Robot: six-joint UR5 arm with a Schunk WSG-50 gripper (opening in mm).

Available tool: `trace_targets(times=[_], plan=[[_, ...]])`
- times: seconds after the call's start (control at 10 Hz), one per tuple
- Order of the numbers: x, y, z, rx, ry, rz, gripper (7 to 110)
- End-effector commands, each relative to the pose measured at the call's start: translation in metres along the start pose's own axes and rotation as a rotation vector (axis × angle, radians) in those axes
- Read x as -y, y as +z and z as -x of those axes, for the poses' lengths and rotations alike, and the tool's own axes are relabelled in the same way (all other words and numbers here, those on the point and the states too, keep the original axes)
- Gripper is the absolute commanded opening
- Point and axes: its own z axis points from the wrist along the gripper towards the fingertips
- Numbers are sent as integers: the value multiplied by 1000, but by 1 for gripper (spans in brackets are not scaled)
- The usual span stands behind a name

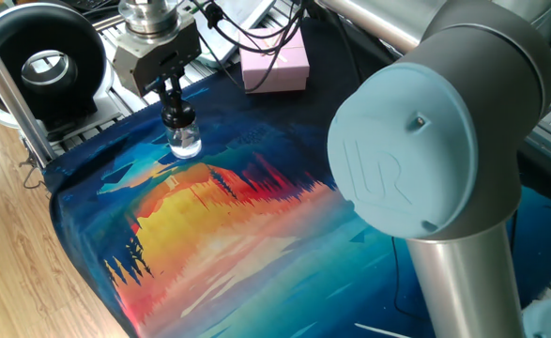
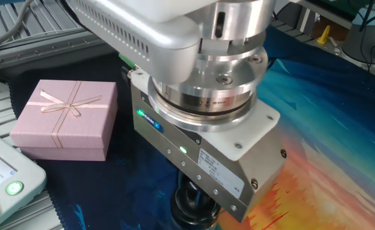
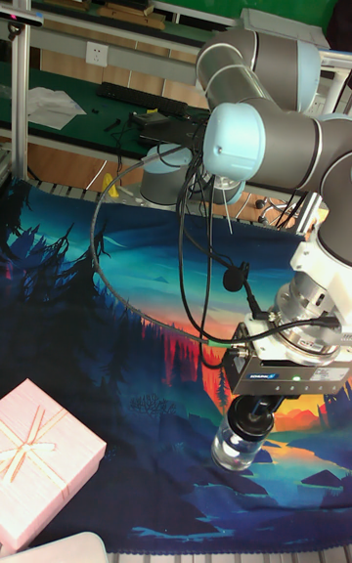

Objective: Screw the lid onto the jar

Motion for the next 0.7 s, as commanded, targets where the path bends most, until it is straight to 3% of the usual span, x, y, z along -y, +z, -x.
trace_targets(times=[0.0, 0.1, 0.4, 0.5, 0.6], plan=[[-13, -2, -2, -5, -38, 57, 22], [-10, -2, -2, -8, -64, 50, 44], [-5, -3, 2, 2, -96, 34, 44], [-4, -5, 0, -5, -122, 31, 66], [-3, -9, -2, -6, -197, 25, 66]])
